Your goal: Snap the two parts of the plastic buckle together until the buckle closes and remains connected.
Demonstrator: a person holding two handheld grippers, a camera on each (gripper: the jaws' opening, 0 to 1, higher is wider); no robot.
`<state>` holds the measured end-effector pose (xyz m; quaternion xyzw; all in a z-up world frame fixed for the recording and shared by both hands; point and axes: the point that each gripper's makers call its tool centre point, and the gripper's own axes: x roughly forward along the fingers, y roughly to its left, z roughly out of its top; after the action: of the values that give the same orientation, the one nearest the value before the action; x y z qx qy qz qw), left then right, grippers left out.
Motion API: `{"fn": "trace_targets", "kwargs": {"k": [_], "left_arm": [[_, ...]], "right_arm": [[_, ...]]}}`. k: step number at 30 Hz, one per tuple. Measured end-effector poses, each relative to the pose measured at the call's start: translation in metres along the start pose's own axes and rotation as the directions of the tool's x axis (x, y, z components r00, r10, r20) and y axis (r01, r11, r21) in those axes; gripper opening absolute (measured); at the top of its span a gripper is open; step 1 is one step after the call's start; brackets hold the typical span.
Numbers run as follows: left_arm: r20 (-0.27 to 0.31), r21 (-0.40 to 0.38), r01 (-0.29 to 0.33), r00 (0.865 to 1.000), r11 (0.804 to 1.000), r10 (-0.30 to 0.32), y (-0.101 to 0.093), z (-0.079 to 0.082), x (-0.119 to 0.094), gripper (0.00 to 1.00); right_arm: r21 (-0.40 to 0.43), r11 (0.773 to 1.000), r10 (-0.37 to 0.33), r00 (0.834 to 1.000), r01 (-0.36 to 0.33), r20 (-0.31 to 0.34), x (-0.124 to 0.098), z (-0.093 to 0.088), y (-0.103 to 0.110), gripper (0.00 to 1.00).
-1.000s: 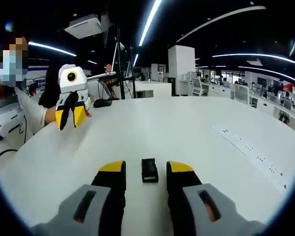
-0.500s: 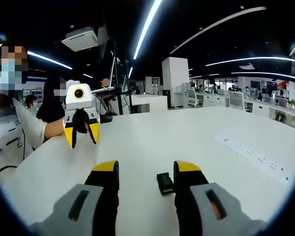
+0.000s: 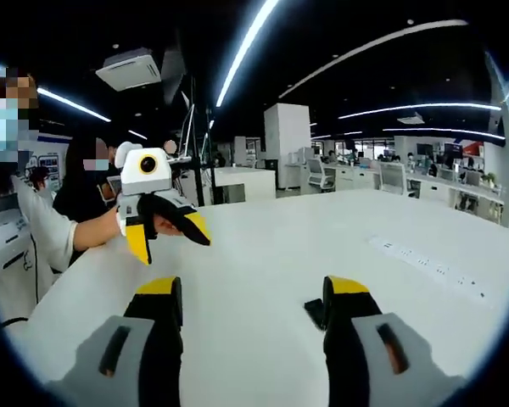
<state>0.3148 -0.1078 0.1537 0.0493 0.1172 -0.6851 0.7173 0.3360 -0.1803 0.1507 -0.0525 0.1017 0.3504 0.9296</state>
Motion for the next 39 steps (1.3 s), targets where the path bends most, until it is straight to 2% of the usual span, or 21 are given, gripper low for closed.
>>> {"fn": "trace_targets", "kwargs": {"k": [4, 6, 7, 9, 12, 17, 19, 22, 24, 25, 27, 31, 34, 36, 39], "left_arm": [[0.008, 0.043, -0.053, 0.999, 0.998, 0.053, 0.003, 0.003, -0.001, 0.50], [0.028, 0.027, -0.054, 0.998, 0.998, 0.053, 0.002, 0.007, -0.003, 0.54], [0.051, -0.003, -0.026, 0.998, 1.000, 0.026, -0.003, 0.011, -0.003, 0.55], [0.087, -0.047, 0.018, 0.996, 0.999, -0.014, -0.010, 0.019, -0.006, 0.59], [0.136, -0.071, 0.024, 0.991, 0.997, -0.014, -0.012, 0.031, -0.012, 0.65], [0.184, -0.068, 0.000, 0.983, 0.998, 0.012, -0.011, 0.051, -0.028, 0.70], [0.203, -0.069, -0.009, 0.979, 0.998, 0.023, -0.010, 0.058, -0.035, 0.73], [0.230, -0.104, -0.020, 0.972, 0.994, 0.044, -0.011, 0.065, -0.045, 0.76], [0.204, -0.122, -0.026, 0.978, 0.992, 0.050, -0.014, 0.064, -0.049, 0.77], [0.171, -0.116, -0.047, 0.983, 0.992, 0.066, -0.015, 0.060, -0.053, 0.78], [0.149, -0.096, -0.086, 0.984, 0.992, 0.100, -0.015, 0.058, -0.058, 0.80], [0.134, -0.091, -0.146, 0.978, 0.985, 0.158, -0.017, 0.059, -0.069, 0.90], [0.099, -0.084, -0.205, 0.972, 0.975, 0.213, -0.016, 0.053, -0.081, 0.89], [0.092, -0.082, -0.251, 0.962, 0.964, 0.259, -0.013, 0.049, -0.088, 0.89], [0.083, -0.076, -0.284, 0.954, 0.956, 0.289, -0.012, 0.044, -0.097, 0.89]], "right_arm": [[0.043, 0.997, -0.069, 0.998, 0.068, 0.016, -0.004, 0.003, 0.000, 0.68], [0.050, 0.995, -0.083, 0.996, 0.082, 0.018, -0.005, 0.003, 0.002, 0.69], [0.065, 0.990, -0.124, 0.992, 0.123, 0.007, -0.009, 0.002, 0.001, 0.69], [0.047, 0.985, -0.162, 0.986, 0.163, -0.022, -0.013, 0.000, 0.001, 0.70], [-0.013, 0.976, -0.216, 0.974, 0.216, -0.061, -0.021, 0.000, 0.006, 0.79], [-0.020, 0.962, -0.273, 0.958, 0.272, -0.086, -0.042, 0.014, 0.022, 0.88], [-0.001, 0.951, -0.308, 0.949, 0.308, -0.064, -0.053, 0.023, 0.026, 0.93], [0.009, 0.941, -0.338, 0.939, 0.339, -0.055, -0.068, 0.029, 0.031, 0.94], [0.018, 0.931, -0.364, 0.930, 0.365, -0.056, -0.079, 0.031, 0.032, 0.94], [0.025, 0.926, -0.374, 0.926, 0.376, -0.059, -0.083, 0.032, 0.033, 0.95], [0.036, 0.918, -0.393, 0.918, 0.395, -0.061, -0.093, 0.035, 0.034, 0.96], [0.017, 0.911, -0.411, 0.911, 0.412, -0.036, -0.110, 0.045, 0.042, 0.98], [-0.004, 0.900, -0.435, 0.900, 0.436, -0.024, -0.120, 0.050, 0.047, 1.00], [-0.037, 0.889, -0.457, 0.889, 0.456, -0.030, -0.128, 0.050, 0.048, 1.00], [-0.035, 0.881, -0.472, 0.881, 0.471, -0.016, -0.138, 0.050, 0.053, 1.00]]}}
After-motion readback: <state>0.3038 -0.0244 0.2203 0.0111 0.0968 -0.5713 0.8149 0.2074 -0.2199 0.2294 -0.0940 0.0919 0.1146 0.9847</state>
